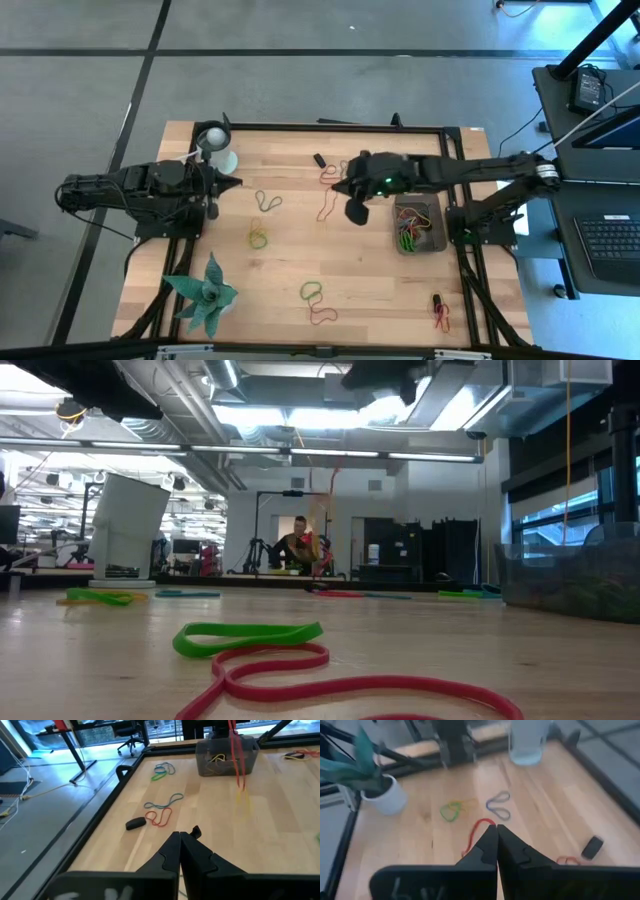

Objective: Pick and place rubber bands into bin
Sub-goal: Put the red rubber band into the black bin

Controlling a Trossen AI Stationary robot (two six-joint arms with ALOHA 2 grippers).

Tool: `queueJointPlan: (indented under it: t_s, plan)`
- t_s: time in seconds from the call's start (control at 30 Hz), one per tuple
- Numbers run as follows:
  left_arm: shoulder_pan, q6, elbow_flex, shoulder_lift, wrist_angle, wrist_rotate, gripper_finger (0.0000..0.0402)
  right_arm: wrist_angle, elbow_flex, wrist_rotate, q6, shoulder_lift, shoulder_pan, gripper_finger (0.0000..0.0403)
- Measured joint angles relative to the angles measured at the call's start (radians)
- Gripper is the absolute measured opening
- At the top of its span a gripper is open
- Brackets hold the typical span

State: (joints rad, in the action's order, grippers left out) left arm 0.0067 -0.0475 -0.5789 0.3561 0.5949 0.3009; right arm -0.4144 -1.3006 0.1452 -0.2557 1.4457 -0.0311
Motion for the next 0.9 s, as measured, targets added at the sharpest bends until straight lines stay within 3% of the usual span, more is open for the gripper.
queueJointPlan:
  t_s: [0.37, 0.57, 0.9]
  plan:
    - [0.0, 0.0, 0.0, 0.0, 0.0, 0.006, 0.0004, -0.054, 0.0, -0.026, -0.083, 0.273, -0.001, 0.0]
    - [0.0, 0.003, 0.0, 0.0, 0.0, 0.005, 0.0003, -0.106, 0.0, -0.027, -0.147, 0.358, 0.018, 0.0]
    - [0.0, 0.008, 0.0, 0.0, 0.0, -0.005, 0.0005, -0.068, 0.0, -0.3, -0.107, 0.368, 0.012, 0.0]
